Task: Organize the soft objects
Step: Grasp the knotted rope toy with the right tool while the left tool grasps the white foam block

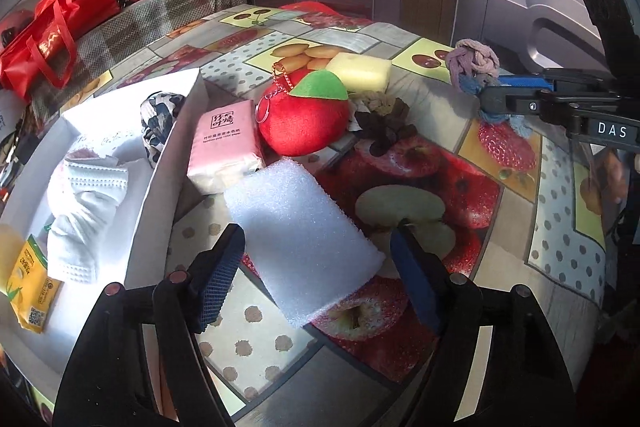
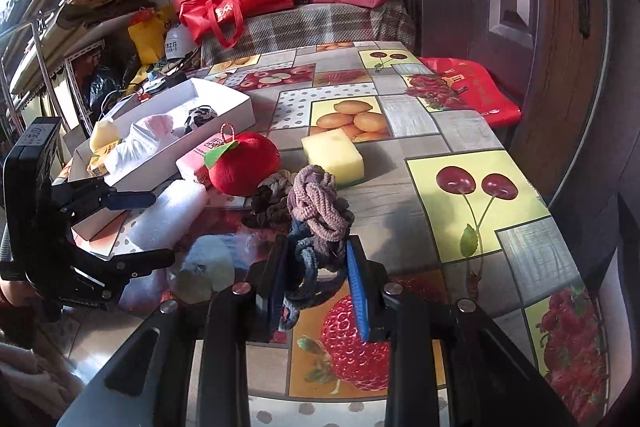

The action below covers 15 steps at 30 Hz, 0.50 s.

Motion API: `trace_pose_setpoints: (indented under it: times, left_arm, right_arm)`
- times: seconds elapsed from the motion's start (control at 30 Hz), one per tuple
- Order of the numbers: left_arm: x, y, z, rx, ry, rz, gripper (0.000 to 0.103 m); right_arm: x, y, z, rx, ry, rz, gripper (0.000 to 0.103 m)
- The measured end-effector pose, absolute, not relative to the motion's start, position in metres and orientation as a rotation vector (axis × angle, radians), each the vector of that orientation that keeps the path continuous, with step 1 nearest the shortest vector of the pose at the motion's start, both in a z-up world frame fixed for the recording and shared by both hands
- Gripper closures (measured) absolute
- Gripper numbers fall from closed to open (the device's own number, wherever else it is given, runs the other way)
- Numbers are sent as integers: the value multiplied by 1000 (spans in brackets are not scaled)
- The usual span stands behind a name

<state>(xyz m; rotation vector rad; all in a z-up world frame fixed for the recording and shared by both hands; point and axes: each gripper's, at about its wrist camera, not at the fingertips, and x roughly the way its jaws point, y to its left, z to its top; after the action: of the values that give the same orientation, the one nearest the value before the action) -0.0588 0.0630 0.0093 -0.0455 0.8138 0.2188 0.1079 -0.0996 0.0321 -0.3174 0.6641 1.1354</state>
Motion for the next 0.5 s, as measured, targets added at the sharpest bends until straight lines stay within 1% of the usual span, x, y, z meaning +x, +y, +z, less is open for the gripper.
trace_pose_setpoints:
  times: [0.17,0.27,0.3,0.33,0.4,0.5]
  left_arm:
    - [-52,76,3,-62,857,316,27]
    - [-49,69,1,-37,861,294,27]
    - [-49,67,1,-33,859,276,37]
    - [-50,66,2,-35,850,261,42]
    - [-53,64,5,-31,824,255,43]
    - [-67,63,24,-16,702,278,44]
  right_arm:
    - [105,-101,38,-296,643,1149,75]
    - [103,-100,41,-293,634,1152,75]
    - [102,-100,42,-290,630,1152,75]
    - [101,-99,44,-286,626,1154,75]
    - [99,-99,48,-278,610,1159,75]
    - [93,-99,59,-259,569,1170,75]
